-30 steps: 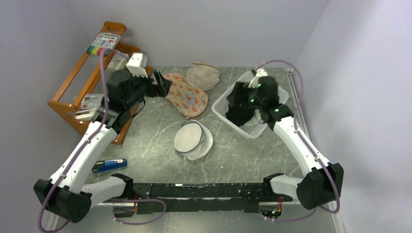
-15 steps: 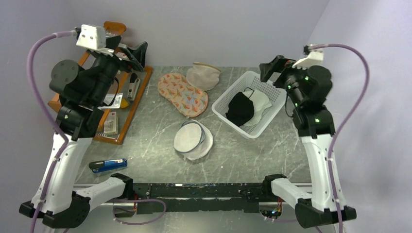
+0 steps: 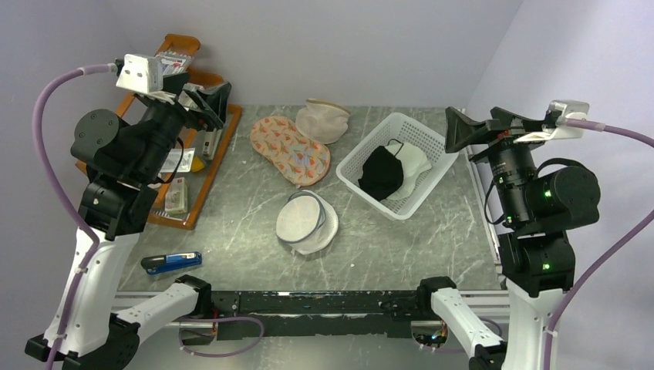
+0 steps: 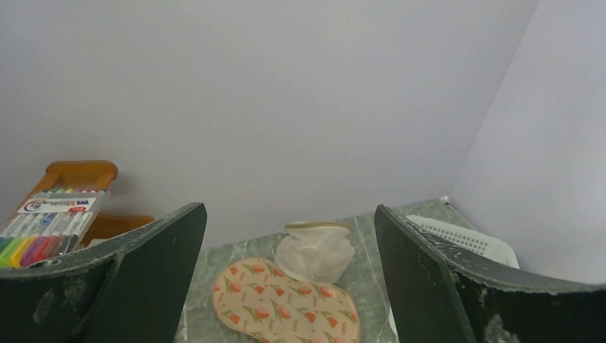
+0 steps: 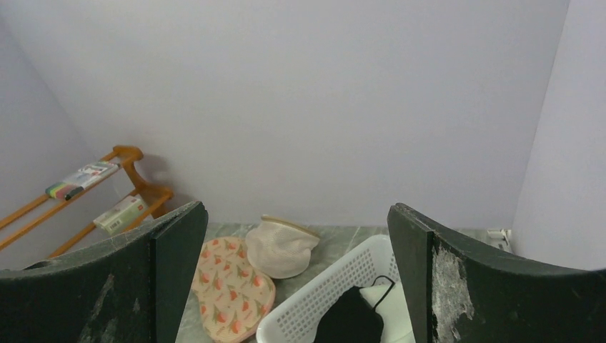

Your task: Unzip the laundry bag and remove the bra

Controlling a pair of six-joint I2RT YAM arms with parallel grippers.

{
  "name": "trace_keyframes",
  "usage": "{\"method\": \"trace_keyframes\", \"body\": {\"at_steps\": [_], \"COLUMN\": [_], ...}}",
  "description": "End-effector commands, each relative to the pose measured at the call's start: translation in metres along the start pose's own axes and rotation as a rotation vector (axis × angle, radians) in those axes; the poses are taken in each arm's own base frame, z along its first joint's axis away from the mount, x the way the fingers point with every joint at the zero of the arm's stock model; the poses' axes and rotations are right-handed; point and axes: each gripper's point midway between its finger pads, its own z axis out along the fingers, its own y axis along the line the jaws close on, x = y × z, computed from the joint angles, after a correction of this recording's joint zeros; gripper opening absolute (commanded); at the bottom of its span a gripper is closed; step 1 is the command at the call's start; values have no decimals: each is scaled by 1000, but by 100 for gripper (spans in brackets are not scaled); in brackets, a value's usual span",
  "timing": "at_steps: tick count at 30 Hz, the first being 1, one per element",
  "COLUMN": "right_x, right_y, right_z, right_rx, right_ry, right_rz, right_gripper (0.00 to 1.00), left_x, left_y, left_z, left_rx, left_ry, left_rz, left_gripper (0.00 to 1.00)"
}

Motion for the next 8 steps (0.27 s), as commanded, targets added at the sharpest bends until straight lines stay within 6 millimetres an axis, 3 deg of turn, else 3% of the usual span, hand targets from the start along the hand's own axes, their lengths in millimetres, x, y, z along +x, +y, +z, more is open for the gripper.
{"method": "trace_keyframes", "body": {"at_steps": [1,8], "right_x": [12,14], "right_y": [-8,-13], "right_z": [4,3], "right_rx": [43,73], "right_ry": [52,65], "right_rz": [-3,7], "right_gripper": [100,100], "left_x": [-4,-7], "left_y": [-5,-6], "left_z": [-11,-18], "left_rx": [29,30], "left_ry": [-2,4], "left_rz": [-24,-47], "left_gripper": [99,99]}}
